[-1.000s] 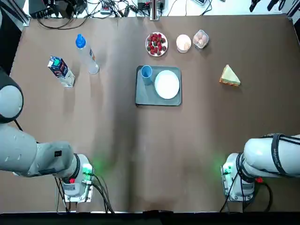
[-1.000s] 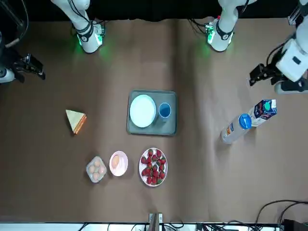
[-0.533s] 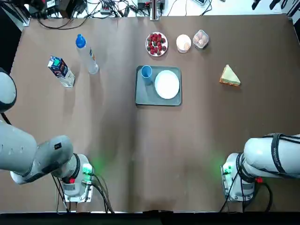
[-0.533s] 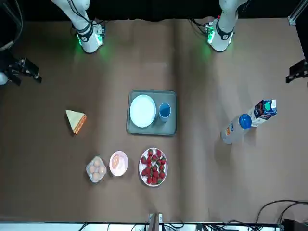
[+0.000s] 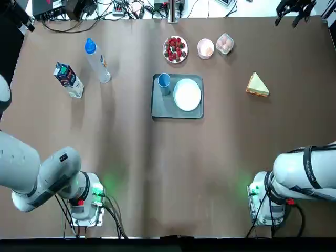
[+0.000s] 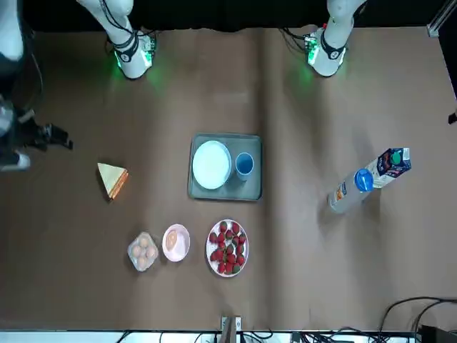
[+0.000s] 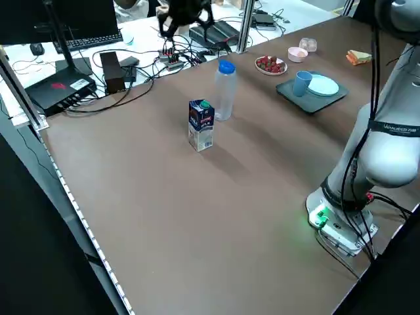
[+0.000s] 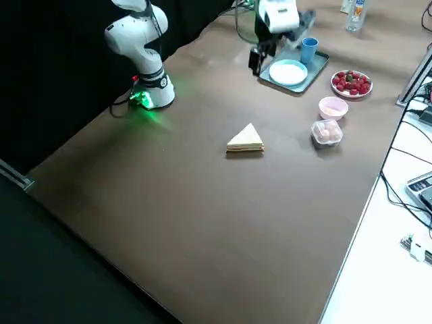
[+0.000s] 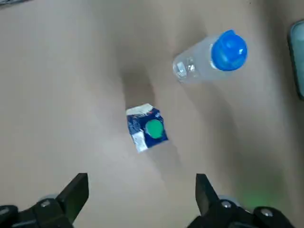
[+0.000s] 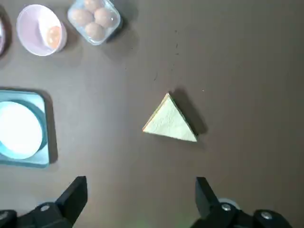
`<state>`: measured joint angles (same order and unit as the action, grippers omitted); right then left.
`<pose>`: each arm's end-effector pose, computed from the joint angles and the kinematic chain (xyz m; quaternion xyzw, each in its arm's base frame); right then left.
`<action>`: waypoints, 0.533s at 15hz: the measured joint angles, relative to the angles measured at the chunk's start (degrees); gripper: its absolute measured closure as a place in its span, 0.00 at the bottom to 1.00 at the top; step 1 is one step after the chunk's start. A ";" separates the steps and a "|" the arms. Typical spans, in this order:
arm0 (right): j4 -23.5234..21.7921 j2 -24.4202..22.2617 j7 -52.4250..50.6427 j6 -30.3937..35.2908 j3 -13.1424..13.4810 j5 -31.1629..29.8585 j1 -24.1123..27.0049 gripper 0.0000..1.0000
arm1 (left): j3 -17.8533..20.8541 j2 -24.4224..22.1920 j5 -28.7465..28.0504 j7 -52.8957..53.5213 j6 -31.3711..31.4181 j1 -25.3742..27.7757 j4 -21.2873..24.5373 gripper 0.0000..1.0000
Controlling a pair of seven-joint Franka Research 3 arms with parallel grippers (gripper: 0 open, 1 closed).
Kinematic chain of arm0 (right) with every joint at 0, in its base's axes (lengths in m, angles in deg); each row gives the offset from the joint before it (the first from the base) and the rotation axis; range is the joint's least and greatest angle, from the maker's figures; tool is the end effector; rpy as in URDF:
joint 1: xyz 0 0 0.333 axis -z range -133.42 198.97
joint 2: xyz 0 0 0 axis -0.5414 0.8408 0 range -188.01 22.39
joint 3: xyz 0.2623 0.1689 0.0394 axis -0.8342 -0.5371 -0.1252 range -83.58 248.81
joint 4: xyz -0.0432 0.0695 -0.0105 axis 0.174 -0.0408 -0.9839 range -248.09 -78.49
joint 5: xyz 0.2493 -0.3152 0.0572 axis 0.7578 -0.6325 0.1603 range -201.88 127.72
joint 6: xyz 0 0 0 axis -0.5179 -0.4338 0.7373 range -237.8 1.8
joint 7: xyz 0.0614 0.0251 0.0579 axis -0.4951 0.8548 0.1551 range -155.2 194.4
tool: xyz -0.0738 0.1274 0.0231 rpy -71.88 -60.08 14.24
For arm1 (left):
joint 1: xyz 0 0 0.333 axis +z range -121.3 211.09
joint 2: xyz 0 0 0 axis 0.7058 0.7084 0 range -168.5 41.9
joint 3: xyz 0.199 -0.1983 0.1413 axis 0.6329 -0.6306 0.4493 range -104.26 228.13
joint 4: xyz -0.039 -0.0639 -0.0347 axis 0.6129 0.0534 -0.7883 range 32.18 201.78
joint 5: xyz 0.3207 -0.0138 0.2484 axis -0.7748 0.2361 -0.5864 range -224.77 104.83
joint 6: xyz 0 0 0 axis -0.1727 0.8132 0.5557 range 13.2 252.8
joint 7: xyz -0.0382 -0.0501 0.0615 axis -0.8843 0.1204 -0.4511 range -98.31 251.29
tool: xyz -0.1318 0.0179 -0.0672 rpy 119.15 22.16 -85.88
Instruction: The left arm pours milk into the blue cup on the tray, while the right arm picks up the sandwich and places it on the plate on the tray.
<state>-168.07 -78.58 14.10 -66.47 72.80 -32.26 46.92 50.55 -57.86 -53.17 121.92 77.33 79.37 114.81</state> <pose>0.5794 -0.0339 0.4917 -0.9970 -0.0052 0.0565 0.0530 0.5463 0.2182 0.5331 0.9781 -0.1910 0.0001 0.0828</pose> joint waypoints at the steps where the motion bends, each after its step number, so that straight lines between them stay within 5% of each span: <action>1: -0.32 2.24 -0.01 -1.23 0.02 0.00 0.06 0.00 | 0.00 1.23 1.13 2.50 1.18 1.34 0.03 0.00; 4: -1.36 12.49 -0.06 -7.85 0.11 -0.13 0.16 0.01 | 0.10 6.54 5.60 17.82 4.32 7.27 0.09 0.00; 8: -2.43 19.31 0.11 -13.94 0.04 -0.66 -0.07 0.03 | 0.10 10.77 12.10 35.56 6.49 10.50 0.09 0.00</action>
<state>-170.50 -59.27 14.21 -80.41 72.84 -32.92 46.85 50.65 -47.09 -41.07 157.49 83.81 89.86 114.90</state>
